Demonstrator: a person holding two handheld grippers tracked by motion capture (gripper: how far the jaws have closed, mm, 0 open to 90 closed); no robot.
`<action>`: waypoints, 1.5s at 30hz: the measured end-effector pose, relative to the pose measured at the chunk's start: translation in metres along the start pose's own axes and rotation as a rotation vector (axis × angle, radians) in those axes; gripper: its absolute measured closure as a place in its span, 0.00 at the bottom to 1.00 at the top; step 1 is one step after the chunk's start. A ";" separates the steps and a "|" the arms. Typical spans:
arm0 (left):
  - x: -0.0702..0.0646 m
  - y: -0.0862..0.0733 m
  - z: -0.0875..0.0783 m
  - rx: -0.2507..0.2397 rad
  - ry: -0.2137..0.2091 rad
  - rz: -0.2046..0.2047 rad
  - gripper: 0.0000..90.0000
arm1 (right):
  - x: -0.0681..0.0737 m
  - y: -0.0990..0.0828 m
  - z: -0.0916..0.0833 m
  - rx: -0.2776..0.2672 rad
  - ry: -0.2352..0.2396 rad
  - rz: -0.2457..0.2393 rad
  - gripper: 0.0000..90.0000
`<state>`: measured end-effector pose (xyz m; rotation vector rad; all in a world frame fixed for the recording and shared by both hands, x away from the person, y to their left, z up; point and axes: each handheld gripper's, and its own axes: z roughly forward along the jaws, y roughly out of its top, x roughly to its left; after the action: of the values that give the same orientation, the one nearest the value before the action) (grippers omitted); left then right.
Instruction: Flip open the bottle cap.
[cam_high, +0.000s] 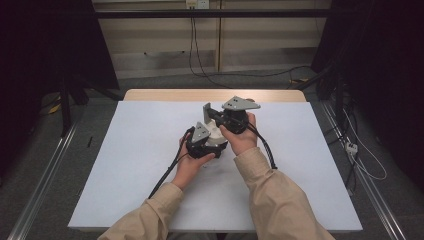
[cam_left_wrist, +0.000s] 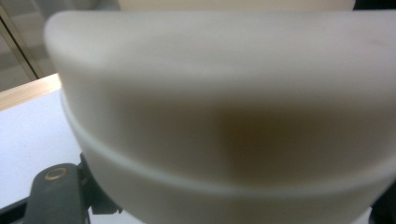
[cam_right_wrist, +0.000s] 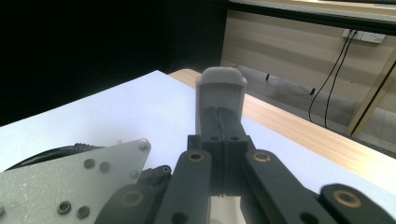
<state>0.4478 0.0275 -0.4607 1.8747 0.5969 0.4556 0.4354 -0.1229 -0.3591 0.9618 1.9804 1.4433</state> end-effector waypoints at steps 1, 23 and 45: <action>0.000 0.000 0.000 0.001 -0.001 0.000 0.21 | 0.000 0.000 0.001 0.000 0.000 -0.001 1.00; -0.001 0.000 0.000 -0.002 0.021 -0.004 0.21 | -0.001 0.002 0.009 0.003 0.007 0.001 1.00; -0.002 0.000 0.001 0.001 0.023 -0.001 0.21 | -0.002 0.001 0.016 0.031 0.005 -0.018 1.00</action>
<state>0.4467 0.0260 -0.4610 1.8719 0.6136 0.4774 0.4492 -0.1145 -0.3627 0.9518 2.0155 1.4108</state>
